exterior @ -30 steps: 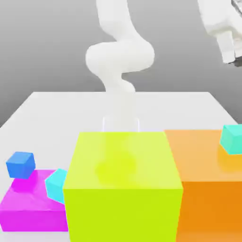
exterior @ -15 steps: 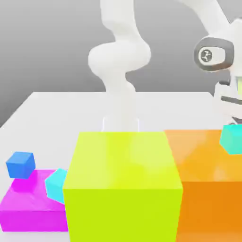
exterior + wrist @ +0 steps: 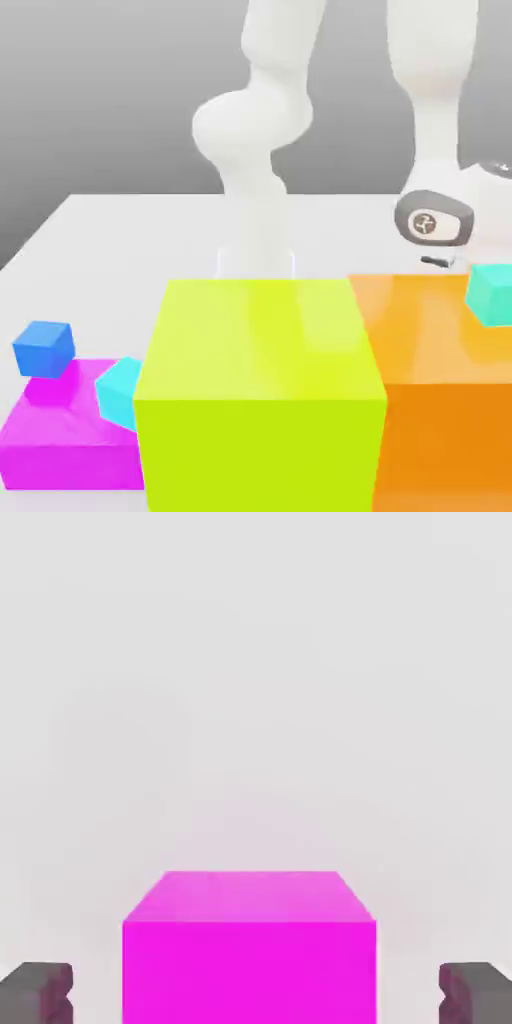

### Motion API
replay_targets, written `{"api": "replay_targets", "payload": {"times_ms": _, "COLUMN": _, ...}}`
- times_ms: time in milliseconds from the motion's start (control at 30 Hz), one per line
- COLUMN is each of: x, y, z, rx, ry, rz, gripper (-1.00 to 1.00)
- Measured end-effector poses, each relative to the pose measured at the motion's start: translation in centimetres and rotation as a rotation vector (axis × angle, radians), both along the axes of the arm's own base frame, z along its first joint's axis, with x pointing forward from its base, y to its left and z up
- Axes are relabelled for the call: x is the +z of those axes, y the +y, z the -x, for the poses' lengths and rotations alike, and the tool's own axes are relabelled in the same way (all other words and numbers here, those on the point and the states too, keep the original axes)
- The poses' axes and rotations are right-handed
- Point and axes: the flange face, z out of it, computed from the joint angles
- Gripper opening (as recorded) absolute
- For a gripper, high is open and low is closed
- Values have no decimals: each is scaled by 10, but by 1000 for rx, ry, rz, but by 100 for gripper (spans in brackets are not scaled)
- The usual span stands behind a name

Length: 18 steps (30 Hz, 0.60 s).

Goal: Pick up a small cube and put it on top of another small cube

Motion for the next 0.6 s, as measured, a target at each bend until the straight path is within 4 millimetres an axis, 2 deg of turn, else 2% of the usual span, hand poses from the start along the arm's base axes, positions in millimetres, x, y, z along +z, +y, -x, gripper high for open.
{"api": "replay_targets", "payload": {"times_ms": 167, "x": 1, "y": 0, "z": 0, "rx": 0, "ry": 0, "rz": 2, "gripper": -100}}
{"api": "replay_targets", "payload": {"times_ms": 400, "x": 66, "y": 5, "z": 1, "rx": 8, "ry": -3, "rz": -18, "gripper": -100}}
{"api": "replay_targets", "payload": {"times_ms": 433, "x": 81, "y": 11, "z": -7, "rx": 1, "ry": -5, "rz": -43, "gripper": -100}}
{"api": "replay_targets", "payload": {"times_ms": 533, "x": 135, "y": 27, "z": -44, "rx": -52, "ry": -4, "rz": -138, "gripper": -100}}
{"api": "replay_targets", "payload": {"times_ms": 600, "x": 169, "y": 26, "z": -79, "rx": -114, "ry": 6, "rz": -188, "gripper": -100}}
